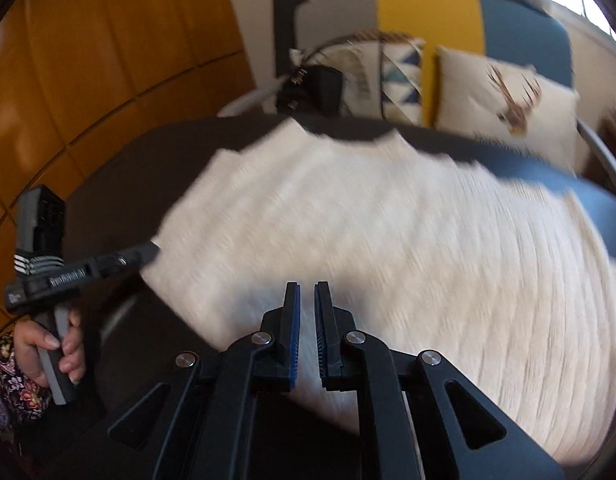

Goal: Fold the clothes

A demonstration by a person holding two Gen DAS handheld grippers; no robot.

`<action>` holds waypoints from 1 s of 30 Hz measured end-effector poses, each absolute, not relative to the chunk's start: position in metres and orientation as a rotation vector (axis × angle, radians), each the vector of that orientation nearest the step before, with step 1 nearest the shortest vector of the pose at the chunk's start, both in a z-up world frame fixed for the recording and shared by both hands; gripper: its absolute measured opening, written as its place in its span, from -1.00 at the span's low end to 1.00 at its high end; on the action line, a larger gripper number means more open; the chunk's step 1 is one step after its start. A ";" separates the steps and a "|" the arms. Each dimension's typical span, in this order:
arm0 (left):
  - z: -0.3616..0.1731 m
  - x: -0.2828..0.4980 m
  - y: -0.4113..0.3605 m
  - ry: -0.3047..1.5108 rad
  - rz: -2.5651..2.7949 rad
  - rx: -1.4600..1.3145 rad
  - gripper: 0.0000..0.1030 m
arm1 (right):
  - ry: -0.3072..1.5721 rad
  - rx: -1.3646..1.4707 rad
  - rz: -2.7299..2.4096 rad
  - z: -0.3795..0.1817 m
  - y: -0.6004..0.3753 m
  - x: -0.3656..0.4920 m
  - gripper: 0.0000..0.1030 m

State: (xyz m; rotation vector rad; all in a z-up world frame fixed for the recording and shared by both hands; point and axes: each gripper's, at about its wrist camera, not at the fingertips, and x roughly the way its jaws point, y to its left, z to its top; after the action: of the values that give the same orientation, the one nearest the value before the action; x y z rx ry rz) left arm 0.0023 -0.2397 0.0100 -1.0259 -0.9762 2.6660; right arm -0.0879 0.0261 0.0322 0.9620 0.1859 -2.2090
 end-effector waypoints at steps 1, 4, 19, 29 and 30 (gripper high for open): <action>0.007 0.001 -0.242 -1.003 2.641 -1.036 -0.64 | 0.201 0.960 -2.223 0.035 0.020 -0.094 -0.85; 0.008 -0.001 -0.242 -0.965 2.628 -1.103 -0.67 | 0.275 1.014 -2.280 0.029 0.004 -0.115 -0.85; 0.013 0.036 -0.260 -0.972 2.570 -1.275 -0.83 | 0.100 0.997 -2.331 0.030 0.013 -0.122 -0.68; 0.073 0.006 -0.242 -0.938 2.815 -0.998 -0.71 | 0.079 0.958 -2.309 0.032 0.016 -0.125 -0.55; 0.077 -0.012 -0.232 -0.871 2.809 -1.006 -0.71 | 0.050 0.953 -2.319 0.037 0.021 -0.128 -0.56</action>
State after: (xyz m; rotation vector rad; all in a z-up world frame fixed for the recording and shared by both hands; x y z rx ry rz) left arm -0.0120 -0.2323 0.0773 -1.0058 -0.8705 2.8093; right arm -0.1285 0.0207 0.0368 0.9526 0.0501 -2.3187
